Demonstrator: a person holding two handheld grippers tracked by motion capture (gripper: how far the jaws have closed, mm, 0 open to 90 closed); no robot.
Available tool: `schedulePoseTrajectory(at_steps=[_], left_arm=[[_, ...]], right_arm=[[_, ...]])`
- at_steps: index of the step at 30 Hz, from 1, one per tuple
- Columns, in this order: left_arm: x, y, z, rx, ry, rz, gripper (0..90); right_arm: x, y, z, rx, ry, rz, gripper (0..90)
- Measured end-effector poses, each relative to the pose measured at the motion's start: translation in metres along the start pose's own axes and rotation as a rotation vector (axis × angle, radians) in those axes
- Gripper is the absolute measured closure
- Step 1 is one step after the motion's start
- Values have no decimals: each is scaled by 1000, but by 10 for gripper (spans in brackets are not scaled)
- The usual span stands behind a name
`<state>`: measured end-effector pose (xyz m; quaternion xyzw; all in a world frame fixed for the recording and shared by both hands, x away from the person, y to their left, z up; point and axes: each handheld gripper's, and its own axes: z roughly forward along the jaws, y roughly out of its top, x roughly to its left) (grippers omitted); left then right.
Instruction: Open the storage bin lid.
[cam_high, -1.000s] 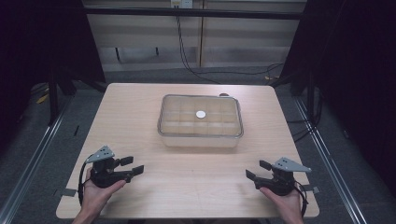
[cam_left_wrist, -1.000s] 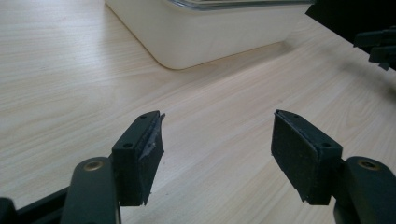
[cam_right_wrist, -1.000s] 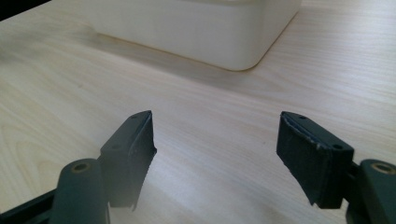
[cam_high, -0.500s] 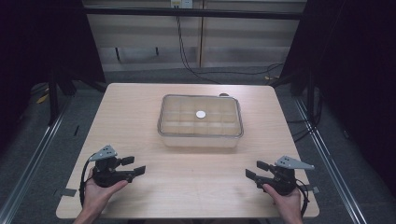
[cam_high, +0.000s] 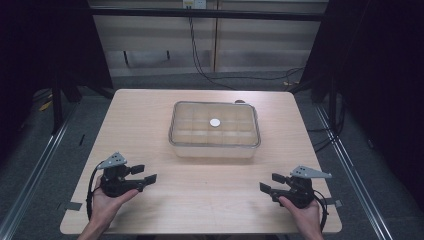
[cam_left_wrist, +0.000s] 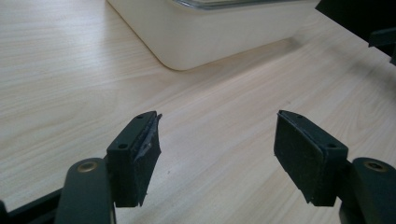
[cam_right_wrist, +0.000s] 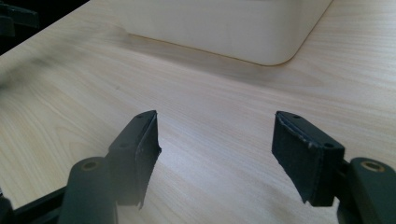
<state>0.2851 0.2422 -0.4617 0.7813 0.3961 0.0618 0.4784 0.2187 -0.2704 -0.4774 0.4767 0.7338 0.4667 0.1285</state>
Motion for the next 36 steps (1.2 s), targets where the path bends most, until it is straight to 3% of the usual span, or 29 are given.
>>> schedulePoseTrajectory(at_steps=[5, 7, 11, 16, 21, 29, 36], left_arm=[[-1, 9, 5, 2, 0, 17, 310], [-5, 16, 5, -1, -11, 45, 310], [-10, 25, 4, -14, -2, 73, 313], [-8, 33, 5, -22, -16, 55, 313], [-5, 41, 8, -30, -2, 48, 302], [-10, 48, 16, -7, -13, 74, 309], [-11, 60, 19, -2, -30, 78, 308]], right_arm=[[-1, 4, -2, -1, 3, -11, 316], [-2, 9, -5, 22, -5, -13, 326], [-3, 14, -9, 9, 3, -18, 332], [-2, 22, -10, -9, 4, -31, 333], [-4, 37, -5, -22, 8, -33, 350], [-11, 59, 4, -7, -1, -17, 370], [-16, 72, 13, 10, 38, -11, 351]])
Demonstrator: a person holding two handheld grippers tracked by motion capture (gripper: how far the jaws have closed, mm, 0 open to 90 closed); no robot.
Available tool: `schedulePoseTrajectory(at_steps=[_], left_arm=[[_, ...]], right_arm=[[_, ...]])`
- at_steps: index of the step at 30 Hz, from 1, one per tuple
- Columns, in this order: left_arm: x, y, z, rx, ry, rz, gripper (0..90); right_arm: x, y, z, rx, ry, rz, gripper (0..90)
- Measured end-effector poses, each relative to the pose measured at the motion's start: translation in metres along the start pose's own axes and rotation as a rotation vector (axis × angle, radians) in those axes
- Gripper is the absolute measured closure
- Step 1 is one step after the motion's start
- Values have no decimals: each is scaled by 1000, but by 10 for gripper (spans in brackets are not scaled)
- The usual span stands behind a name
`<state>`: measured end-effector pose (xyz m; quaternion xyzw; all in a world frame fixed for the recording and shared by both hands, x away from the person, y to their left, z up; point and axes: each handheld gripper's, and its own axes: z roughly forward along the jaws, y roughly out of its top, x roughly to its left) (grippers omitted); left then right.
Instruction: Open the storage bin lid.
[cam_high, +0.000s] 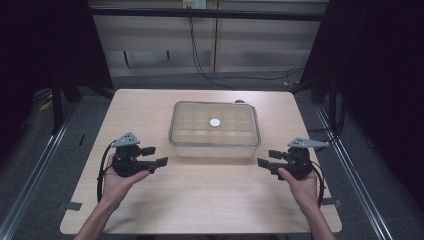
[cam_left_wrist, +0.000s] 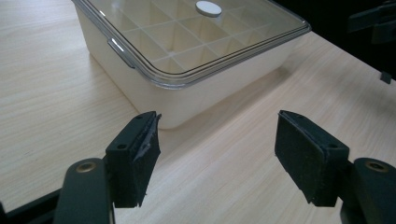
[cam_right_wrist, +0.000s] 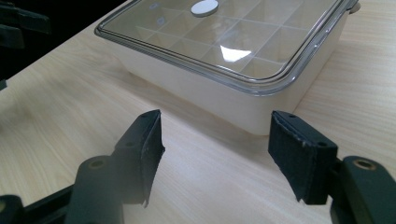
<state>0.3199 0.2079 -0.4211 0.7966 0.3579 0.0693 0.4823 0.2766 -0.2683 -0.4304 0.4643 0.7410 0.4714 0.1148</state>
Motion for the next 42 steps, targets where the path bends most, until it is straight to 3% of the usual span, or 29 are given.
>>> schedulePoseTrajectory(at_steps=[7, 10, 19, 22, 24, 30, 32, 42], left_arm=[[4, 9, 1, -19, 18, -12, 316], [5, 15, 5, -6, 39, 15, 329], [9, 24, 12, -11, 31, 1, 326], [13, 24, 16, 0, 28, 12, 318], [15, 23, 21, 3, 63, 37, 317], [27, 24, 31, 29, 52, -8, 287], [28, 28, 33, 41, 58, -11, 267], [33, 44, 39, 50, 70, -17, 266]], right_arm=[[-3, 8, 6, 0, -2, -2, 340], [-4, 14, 8, -4, -15, -5, 333], [-10, 18, 16, 3, -9, 1, 314], [-11, 15, 21, 19, -20, -3, 315], [-12, 16, 24, 27, -29, -7, 315], [-22, 26, 29, 17, -33, 9, 293], [-27, 33, 32, 41, -34, 31, 260], [-34, 52, 39, 61, -44, 21, 259]])
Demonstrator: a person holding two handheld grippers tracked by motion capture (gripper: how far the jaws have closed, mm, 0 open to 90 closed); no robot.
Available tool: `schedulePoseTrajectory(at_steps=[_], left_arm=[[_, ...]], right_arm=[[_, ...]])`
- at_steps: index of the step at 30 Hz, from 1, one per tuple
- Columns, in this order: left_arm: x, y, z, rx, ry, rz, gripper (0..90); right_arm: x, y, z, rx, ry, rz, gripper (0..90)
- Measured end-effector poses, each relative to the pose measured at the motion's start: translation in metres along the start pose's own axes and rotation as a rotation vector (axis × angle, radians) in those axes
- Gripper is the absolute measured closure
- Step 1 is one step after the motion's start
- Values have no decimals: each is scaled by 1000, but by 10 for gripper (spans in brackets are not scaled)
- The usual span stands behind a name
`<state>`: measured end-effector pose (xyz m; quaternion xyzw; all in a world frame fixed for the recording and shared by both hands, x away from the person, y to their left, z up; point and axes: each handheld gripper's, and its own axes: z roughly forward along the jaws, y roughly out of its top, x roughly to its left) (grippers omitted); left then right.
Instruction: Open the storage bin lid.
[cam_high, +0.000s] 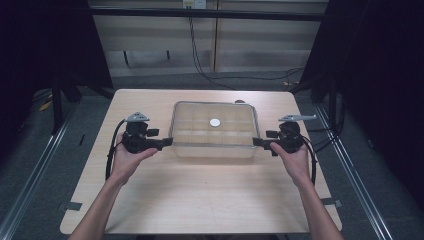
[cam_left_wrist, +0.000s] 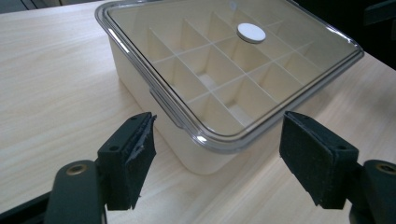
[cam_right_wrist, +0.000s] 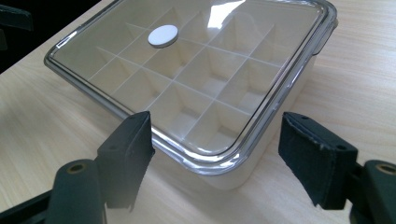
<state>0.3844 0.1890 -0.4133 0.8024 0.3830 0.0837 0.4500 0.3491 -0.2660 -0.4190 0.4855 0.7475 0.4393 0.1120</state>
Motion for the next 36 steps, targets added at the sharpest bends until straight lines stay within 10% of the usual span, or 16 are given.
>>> schedulePoseTrajectory(at_steps=[14, 36], left_arm=[[12, 21, 23, -3, -4, -34, 214], [17, 10, 48, 87, -19, -49, 162]], right_arm=[[-10, 22, 22, 28, 12, 0, 255], [-17, 17, 52, 90, -10, 38, 146]])
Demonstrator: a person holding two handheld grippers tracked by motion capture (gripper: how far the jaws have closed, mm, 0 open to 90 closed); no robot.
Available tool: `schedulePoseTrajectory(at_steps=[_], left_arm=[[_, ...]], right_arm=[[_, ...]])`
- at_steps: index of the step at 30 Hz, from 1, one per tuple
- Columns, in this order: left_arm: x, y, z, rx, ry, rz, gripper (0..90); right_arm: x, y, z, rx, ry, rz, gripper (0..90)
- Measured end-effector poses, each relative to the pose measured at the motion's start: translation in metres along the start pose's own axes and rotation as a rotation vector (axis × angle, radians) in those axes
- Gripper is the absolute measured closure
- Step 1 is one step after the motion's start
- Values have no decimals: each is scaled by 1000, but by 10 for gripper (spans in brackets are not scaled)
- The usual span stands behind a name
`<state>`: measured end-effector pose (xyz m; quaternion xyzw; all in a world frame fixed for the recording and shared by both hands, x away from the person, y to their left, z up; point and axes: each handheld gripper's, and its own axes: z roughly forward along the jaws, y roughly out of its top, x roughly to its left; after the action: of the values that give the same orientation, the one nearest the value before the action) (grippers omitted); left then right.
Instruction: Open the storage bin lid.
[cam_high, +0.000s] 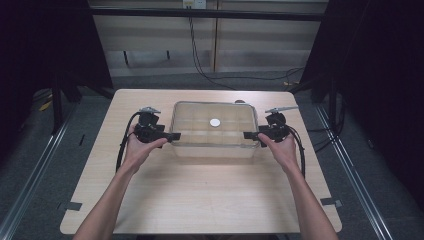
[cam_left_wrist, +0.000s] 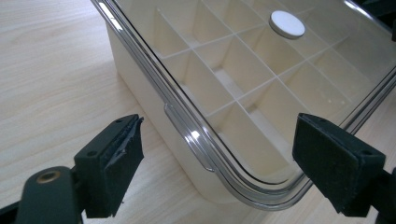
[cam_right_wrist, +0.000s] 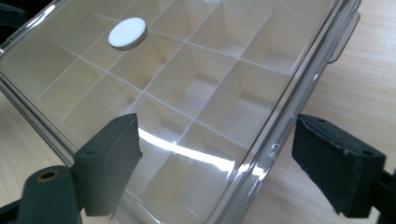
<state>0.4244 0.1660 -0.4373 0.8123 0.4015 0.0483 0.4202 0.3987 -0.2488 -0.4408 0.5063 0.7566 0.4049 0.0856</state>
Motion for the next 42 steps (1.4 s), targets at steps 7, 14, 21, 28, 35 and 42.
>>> schedulePoseTrajectory(at_steps=[7, 14, 21, 28, 35, 42], left_arm=[[-4, -1, 9, 21, -14, 19, 161], [-7, 3, 14, 31, -13, 32, 136], [-4, 4, 18, 38, -43, 30, 118], [-6, 7, 22, 57, -35, 30, 85], [-6, 7, 25, 64, -45, 11, 65], [-1, 8, 25, 59, -84, -9, 103]], right_arm=[[2, -4, 9, 16, -3, 11, 125], [1, -1, 12, 24, 1, 18, 106], [-1, 1, 16, 24, 0, 27, 88], [-4, 1, 20, 22, 12, 64, 84], [-8, 1, 22, 18, 31, 97, 83], [-10, 2, 25, 28, 28, 160, 84]])
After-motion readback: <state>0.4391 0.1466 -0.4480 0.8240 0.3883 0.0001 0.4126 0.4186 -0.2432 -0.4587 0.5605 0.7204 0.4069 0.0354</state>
